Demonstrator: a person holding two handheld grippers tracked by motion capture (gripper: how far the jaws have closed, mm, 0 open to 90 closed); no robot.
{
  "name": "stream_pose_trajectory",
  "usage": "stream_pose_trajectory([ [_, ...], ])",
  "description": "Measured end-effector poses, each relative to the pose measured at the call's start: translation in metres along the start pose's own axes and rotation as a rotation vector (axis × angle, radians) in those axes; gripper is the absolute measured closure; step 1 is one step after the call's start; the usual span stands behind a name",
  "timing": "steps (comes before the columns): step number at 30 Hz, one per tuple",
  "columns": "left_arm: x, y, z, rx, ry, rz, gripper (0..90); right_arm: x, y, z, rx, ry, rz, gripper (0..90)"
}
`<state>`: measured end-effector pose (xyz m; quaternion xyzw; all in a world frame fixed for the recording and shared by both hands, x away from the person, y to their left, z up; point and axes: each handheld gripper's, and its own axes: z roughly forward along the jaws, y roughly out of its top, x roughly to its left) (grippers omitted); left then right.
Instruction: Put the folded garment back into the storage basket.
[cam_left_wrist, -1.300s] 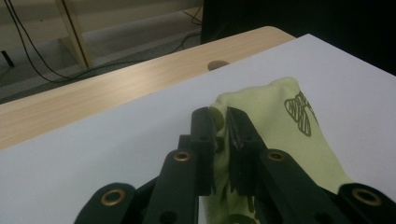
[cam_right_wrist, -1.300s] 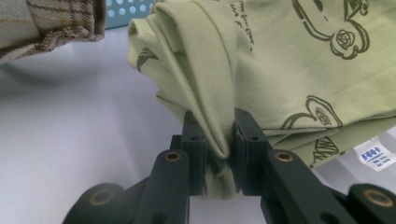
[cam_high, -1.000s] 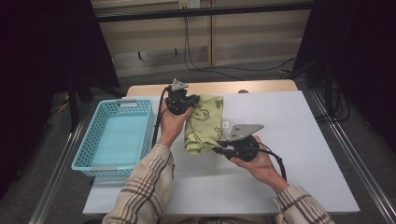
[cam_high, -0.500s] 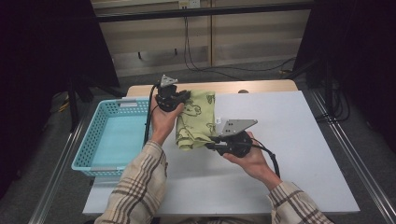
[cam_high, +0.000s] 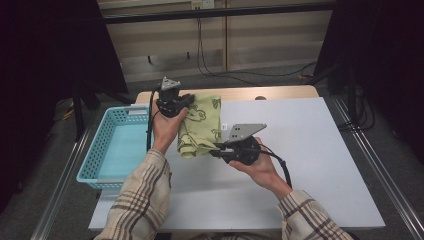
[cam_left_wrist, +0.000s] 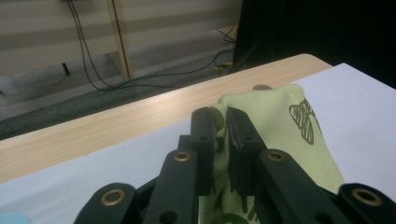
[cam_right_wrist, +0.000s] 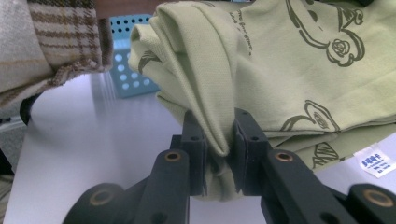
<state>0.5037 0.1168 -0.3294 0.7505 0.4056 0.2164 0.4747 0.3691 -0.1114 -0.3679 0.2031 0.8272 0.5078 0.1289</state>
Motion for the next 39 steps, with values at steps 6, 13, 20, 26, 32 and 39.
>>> stream_pose_trajectory([
  [6, 0.007, 0.005, -0.010, -0.012, 0.012, -0.001, 82.3, 0.003, 0.010, 0.012, -0.005, 0.022, -0.013, 76.7],
  [13, 0.020, 0.007, -0.023, -0.009, 0.042, 0.002, 82.3, 0.005, 0.022, 0.020, -0.023, 0.037, -0.026, 76.8],
  [20, 0.032, 0.009, -0.037, -0.020, 0.066, -0.006, 82.3, 0.010, 0.036, 0.029, -0.031, 0.049, -0.031, 76.8],
  [26, 0.043, 0.006, -0.046, -0.021, 0.082, -0.014, 82.3, 0.013, 0.042, 0.040, -0.040, 0.067, -0.037, 76.8],
  [32, 0.055, 0.005, -0.057, -0.030, 0.098, -0.026, 82.3, 0.017, 0.052, 0.047, -0.050, 0.076, -0.038, 76.9],
  [39, 0.065, -0.003, -0.063, -0.022, 0.116, -0.034, 82.3, 0.020, 0.055, 0.060, -0.049, 0.096, -0.032, 76.9],
])
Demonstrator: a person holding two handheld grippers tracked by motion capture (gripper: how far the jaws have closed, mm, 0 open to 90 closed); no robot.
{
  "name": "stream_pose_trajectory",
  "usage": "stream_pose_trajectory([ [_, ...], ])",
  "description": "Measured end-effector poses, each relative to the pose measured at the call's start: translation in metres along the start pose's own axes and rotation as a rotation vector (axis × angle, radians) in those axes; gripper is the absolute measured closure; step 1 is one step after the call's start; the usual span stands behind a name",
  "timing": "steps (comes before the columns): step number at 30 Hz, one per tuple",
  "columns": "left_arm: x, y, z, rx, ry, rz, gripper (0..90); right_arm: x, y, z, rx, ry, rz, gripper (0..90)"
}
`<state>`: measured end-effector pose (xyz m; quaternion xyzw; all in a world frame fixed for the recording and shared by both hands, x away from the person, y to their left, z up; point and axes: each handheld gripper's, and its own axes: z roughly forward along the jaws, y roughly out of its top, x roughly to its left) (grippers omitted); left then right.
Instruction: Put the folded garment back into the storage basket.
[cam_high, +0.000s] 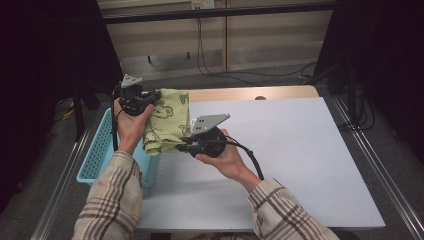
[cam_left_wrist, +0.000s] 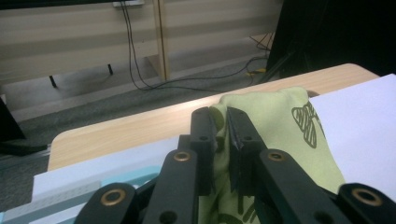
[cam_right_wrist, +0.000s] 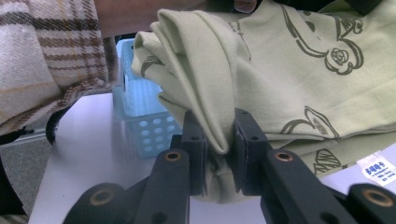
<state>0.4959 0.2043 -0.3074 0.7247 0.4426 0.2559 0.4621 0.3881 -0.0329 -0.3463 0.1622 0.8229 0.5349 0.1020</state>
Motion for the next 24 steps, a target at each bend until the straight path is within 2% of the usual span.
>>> stream_pose_trajectory([
  [3, 0.006, -0.001, -0.004, 0.006, 0.002, 0.001, 82.3, 0.001, 0.003, 0.005, 0.001, 0.004, 0.000, 76.9],
  [9, 0.016, -0.002, -0.013, -0.014, 0.008, -0.017, 82.3, 0.005, 0.011, 0.012, 0.003, 0.018, -0.023, 76.9],
  [10, 0.018, -0.002, -0.015, -0.001, 0.013, -0.002, 82.3, 0.006, 0.012, 0.014, 0.003, 0.019, -0.025, 76.9],
  [11, 0.019, -0.003, -0.015, -0.018, 0.012, -0.020, 82.3, 0.006, 0.013, 0.016, 0.001, 0.022, -0.026, 76.9],
  [17, 0.033, -0.007, -0.023, -0.012, 0.030, -0.032, 82.3, 0.009, 0.020, 0.027, -0.002, 0.039, -0.031, 77.0],
  [19, 0.039, -0.009, -0.025, 0.003, 0.046, -0.016, 82.3, 0.010, 0.024, 0.032, 0.000, 0.043, -0.033, 77.0],
  [24, 0.049, -0.012, -0.030, 0.014, 0.061, -0.023, 82.3, 0.013, 0.029, 0.044, 0.004, 0.056, -0.038, 77.1],
])
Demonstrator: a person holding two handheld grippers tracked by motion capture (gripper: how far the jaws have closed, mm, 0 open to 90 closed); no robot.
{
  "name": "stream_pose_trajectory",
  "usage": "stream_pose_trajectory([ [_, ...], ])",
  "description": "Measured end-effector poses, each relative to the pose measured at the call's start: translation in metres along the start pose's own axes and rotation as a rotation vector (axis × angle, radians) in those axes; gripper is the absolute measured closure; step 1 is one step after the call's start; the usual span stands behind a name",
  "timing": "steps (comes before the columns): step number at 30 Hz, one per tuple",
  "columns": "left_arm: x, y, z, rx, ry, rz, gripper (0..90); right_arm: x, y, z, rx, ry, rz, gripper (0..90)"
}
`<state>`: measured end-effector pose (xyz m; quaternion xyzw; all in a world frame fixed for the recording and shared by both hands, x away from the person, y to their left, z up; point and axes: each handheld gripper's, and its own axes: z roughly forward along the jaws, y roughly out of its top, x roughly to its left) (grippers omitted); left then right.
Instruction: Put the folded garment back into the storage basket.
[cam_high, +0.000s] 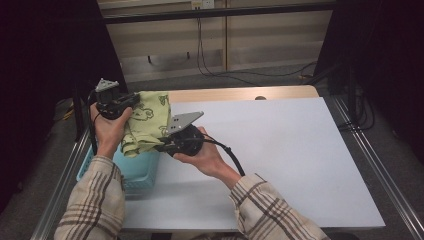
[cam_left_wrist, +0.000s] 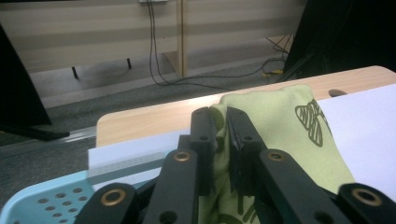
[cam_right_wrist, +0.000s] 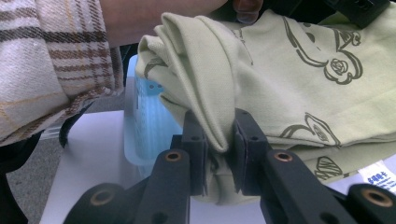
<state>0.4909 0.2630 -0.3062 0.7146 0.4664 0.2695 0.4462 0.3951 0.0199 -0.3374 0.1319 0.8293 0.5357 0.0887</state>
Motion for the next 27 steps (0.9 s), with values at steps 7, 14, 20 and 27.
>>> stream_pose_trajectory([
  [7, 0.013, -0.002, -0.008, -0.016, 0.006, -0.038, 82.3, 0.001, 0.007, 0.013, 0.000, 0.010, -0.007, 77.1],
  [14, 0.024, -0.003, -0.014, -0.012, 0.021, -0.031, 82.3, 0.003, 0.013, 0.022, 0.002, 0.019, -0.007, 77.1],
  [20, 0.032, -0.009, -0.015, -0.013, 0.032, -0.042, 82.3, 0.003, 0.014, 0.030, 0.006, 0.027, -0.002, 77.1],
  [27, 0.043, -0.022, -0.014, 0.001, 0.041, -0.058, 82.3, 0.005, 0.011, 0.044, 0.027, 0.043, 0.009, 77.1],
])
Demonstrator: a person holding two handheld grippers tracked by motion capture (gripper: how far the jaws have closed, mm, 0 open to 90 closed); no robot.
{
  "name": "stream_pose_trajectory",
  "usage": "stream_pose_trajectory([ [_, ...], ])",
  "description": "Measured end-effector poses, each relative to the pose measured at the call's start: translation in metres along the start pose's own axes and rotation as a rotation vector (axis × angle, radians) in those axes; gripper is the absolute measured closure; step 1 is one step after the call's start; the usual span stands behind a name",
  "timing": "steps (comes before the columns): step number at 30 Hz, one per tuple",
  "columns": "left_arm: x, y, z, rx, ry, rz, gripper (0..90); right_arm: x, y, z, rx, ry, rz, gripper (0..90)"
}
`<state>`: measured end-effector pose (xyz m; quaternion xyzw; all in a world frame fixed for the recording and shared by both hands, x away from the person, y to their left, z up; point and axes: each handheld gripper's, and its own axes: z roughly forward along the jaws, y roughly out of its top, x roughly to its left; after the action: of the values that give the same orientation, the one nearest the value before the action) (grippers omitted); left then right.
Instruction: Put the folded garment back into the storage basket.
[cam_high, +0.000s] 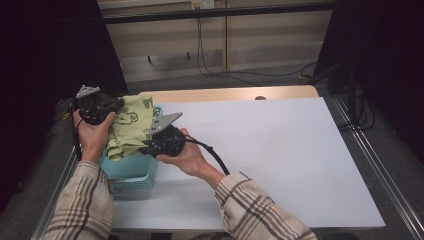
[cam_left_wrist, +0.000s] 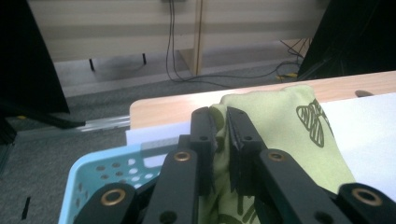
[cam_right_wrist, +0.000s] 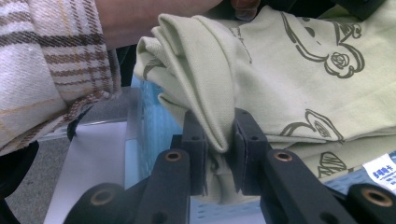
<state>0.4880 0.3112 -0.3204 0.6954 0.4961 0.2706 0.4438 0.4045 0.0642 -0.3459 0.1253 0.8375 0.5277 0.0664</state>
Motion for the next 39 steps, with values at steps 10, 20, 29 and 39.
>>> stream_pose_trajectory([
  [10, 0.016, -0.007, -0.002, 0.021, 0.016, -0.005, 82.3, 0.003, 0.005, 0.020, 0.012, 0.014, -0.007, 77.1],
  [20, 0.021, -0.017, 0.009, 0.056, 0.008, -0.019, 82.2, 0.001, -0.001, 0.031, 0.031, 0.021, 0.006, 77.1],
  [29, 0.023, -0.021, 0.019, 0.073, 0.006, 0.010, 82.1, -0.002, -0.006, 0.040, 0.040, 0.020, 0.015, 77.1],
  [39, 0.023, -0.029, 0.028, 0.098, 0.006, 0.019, 82.1, -0.004, -0.014, 0.046, 0.046, 0.020, 0.032, 77.2],
])
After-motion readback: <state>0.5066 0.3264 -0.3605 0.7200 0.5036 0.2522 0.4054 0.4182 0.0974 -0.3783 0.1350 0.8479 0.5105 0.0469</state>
